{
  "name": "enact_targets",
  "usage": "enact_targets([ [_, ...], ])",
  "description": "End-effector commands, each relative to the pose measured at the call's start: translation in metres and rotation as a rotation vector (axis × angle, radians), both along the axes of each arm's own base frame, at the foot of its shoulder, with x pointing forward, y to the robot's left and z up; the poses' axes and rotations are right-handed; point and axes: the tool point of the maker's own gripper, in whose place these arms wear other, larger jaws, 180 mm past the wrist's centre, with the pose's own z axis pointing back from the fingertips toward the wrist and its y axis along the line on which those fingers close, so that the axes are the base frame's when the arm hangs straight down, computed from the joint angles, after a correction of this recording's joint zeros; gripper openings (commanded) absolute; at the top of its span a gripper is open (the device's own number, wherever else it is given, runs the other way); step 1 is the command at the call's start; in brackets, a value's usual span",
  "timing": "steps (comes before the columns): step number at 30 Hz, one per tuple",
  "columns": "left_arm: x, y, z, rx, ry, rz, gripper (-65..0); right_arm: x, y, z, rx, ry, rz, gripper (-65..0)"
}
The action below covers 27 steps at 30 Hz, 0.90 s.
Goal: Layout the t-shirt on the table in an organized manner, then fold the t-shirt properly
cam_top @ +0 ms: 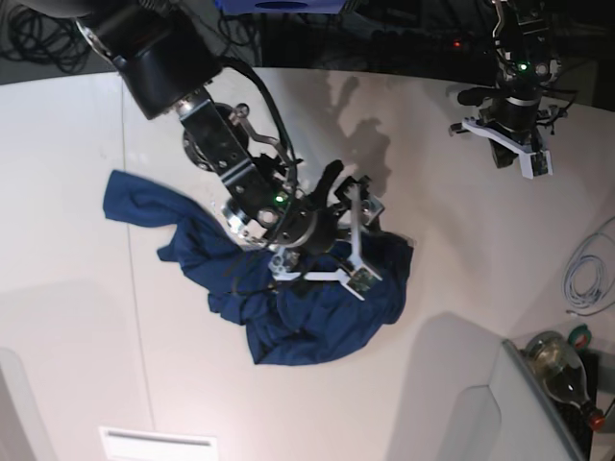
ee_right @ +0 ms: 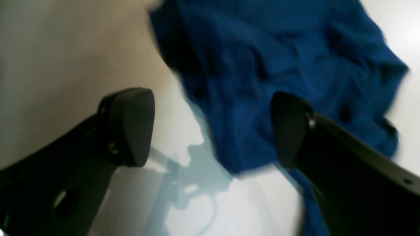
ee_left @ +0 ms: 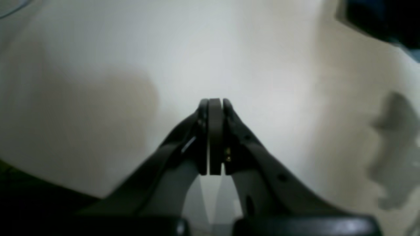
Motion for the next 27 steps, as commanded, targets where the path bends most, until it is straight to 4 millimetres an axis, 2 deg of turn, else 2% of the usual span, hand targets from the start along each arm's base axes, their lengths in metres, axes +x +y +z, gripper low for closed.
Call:
enact_targets([
  [1, 0.005, 0.009, 0.010, 0.029, -0.032, 0.006, -65.0, 0.015, 0.007, 0.011, 0.025, -0.029, 0.006, -14.1],
  [7, 0.001, 0.013, 0.009, 0.044, -0.021, 0.004, -65.0, 0.034, 0.013, 0.000, 0.056, -0.043, 0.006, -14.6],
  [8, 0.000, 0.013, 0.008, 0.043, -0.017, 0.005, -65.0, 0.036, 0.011, -0.005, 0.050, -0.037, 0.005, -16.5],
  [12, 0.000, 0.013, 0.008, 0.043, -0.017, 0.005, -65.0, 0.044, 0.004, -0.021, 0.019, -0.015, 0.002, -35.9],
  [14, 0.001, 0.013, 0.009, 0.043, -0.020, 0.005, -65.0, 0.045, 0.006, -0.018, 0.030, -0.026, 0.004, -50.9],
  [15, 0.002, 0.013, 0.009, 0.046, -0.021, 0.004, -65.0, 0.044, 0.008, -0.012, 0.044, -0.039, 0.004, -61.7],
  [16, 0.002, 0.013, 0.009, 0.046, -0.021, 0.004, -65.0, 0.037, 0.009, -0.010, 0.056, -0.038, 0.003, -65.0],
  [17, 0.002, 0.013, 0.009, 0.046, -0.021, 0.004, -65.0, 0.031, 0.008, -0.005, 0.054, -0.045, 0.003, -64.4],
  [18, 0.003, 0.013, 0.010, 0.046, -0.024, 0.004, -65.0, 0.023, 0.000, -0.003, 0.036, -0.040, 0.001, -63.0],
  [19, 0.004, 0.013, 0.010, 0.046, -0.026, 0.004, -65.0, 0.015, -0.008, 0.001, 0.022, -0.040, -0.002, -64.8],
  [27, 0.023, 0.009, 0.020, 0.043, -0.071, -0.009, -65.0, -0.079, -0.070, 0.032, -0.030, -0.059, 0.001, -64.8],
])
